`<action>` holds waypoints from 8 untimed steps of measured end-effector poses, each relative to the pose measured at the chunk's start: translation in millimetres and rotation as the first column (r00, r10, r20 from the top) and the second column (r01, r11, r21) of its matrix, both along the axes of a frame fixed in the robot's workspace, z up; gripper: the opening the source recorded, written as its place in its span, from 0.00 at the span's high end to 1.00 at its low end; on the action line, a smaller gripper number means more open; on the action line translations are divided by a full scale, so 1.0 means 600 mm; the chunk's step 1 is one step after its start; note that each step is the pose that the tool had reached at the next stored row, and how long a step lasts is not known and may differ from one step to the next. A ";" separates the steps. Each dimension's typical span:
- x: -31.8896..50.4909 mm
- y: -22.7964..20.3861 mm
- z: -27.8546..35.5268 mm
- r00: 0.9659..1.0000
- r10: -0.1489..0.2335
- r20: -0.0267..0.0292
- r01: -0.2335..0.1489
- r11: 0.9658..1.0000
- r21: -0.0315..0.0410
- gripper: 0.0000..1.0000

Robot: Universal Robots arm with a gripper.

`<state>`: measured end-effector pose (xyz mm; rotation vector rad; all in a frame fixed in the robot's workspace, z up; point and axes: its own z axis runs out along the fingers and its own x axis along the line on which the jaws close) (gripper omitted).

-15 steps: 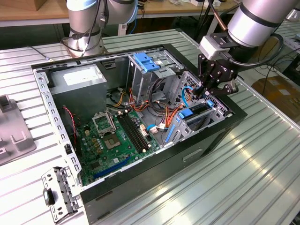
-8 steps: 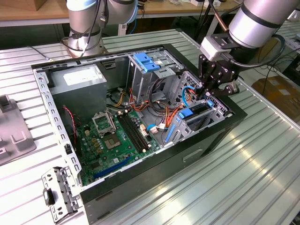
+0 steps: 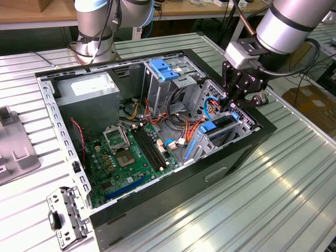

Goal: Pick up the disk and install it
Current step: 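Insert the first disk wire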

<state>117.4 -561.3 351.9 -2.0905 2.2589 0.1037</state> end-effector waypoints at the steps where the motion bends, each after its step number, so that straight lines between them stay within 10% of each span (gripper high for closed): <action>1: 0.000 0.0000 0.000 1.000 0.004 0.000 -0.004 1.000 0.000 0.83; 8: 0.000 0.0000 0.000 1.000 0.020 0.000 -0.020 1.000 0.000 0.83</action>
